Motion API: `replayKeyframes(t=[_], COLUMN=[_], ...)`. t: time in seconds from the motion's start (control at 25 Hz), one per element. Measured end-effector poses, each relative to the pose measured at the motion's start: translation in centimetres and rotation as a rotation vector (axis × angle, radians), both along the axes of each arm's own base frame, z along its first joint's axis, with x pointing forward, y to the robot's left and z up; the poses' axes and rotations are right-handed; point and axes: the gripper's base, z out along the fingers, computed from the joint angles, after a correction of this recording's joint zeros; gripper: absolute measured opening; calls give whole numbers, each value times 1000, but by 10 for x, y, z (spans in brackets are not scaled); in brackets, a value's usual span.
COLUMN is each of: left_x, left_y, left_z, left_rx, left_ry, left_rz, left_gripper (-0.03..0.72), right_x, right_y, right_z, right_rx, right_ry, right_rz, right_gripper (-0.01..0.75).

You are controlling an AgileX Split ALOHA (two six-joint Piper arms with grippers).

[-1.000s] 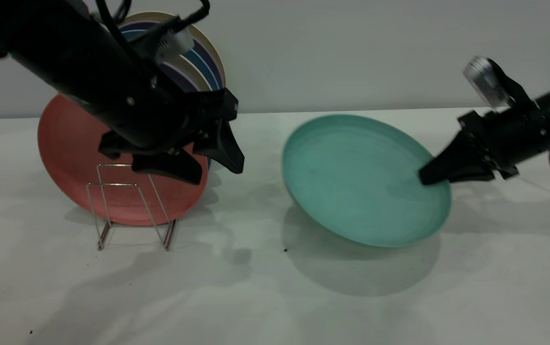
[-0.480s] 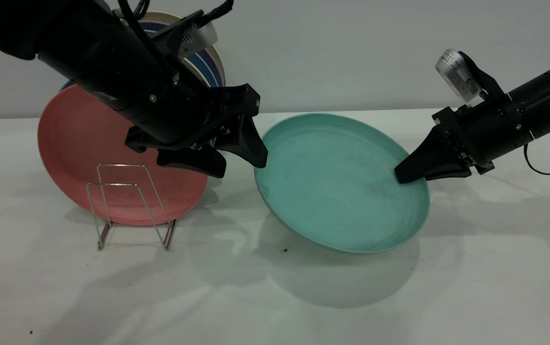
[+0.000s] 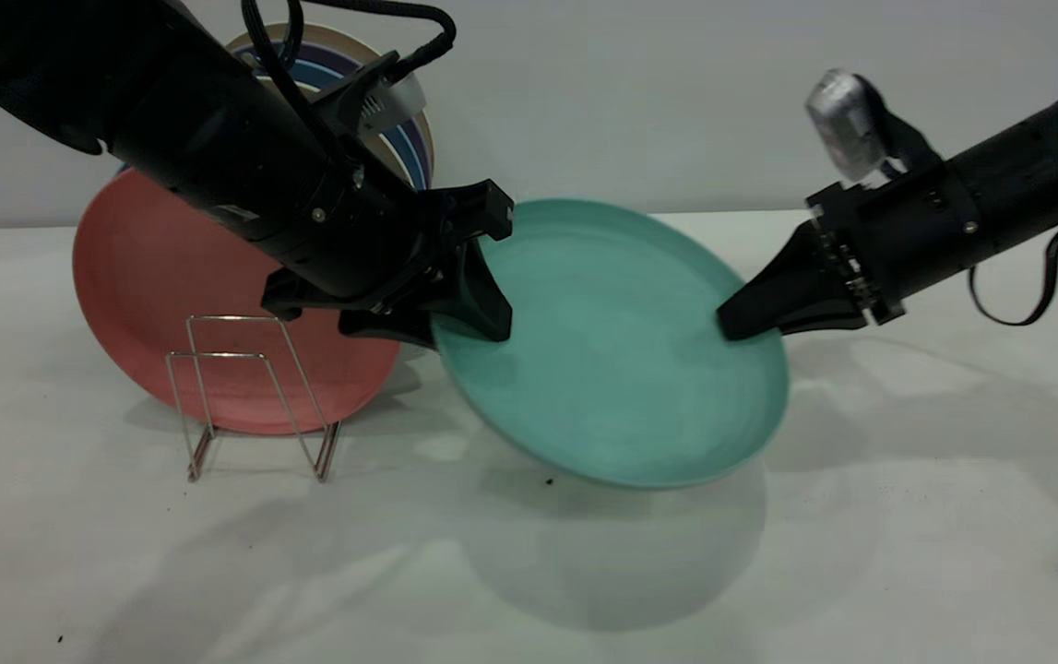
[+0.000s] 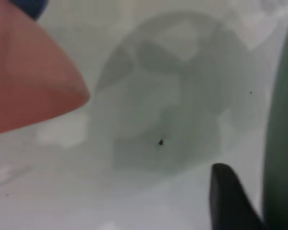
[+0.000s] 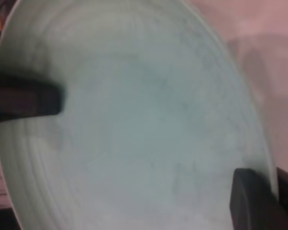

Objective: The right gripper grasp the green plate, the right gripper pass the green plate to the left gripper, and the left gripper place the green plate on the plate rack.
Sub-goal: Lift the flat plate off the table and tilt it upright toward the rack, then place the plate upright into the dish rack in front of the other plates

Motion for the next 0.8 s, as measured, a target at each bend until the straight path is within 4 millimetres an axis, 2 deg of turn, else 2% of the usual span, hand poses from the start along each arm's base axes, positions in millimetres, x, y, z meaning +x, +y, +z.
replayKeyframes(t=[0.16,0.32,0.4,0.48,0.6,0.68,0.8], left_x=[0,0,0,1,1,1,0], left_y=[0,0,0,0,0,0,1], left_z=[0,1,1,4,15,19,29], left_rx=[-9,-12,-9,-7,4,31,64], left_ry=[4,6,-3,-21,-80,-129,-213], left_rz=[10,7,-1,-10,-53,-111,-199], left_gripper=[105,91,91,91,91,91,91], right_x=[-1,0,0,1,4,6,2], right_y=[6,6,6,6,1,-7,-24], right_z=[-2,-2,2,11,40,73,126], right_rx=[-29,-29,-29,-25,-17,13,47], right_ry=[-22,-21,-24,-33,-86,-143,-235], right_rz=[21,17,14,7,-14,-47,-82], right_gripper=[21,53,104,195,361,472,588])
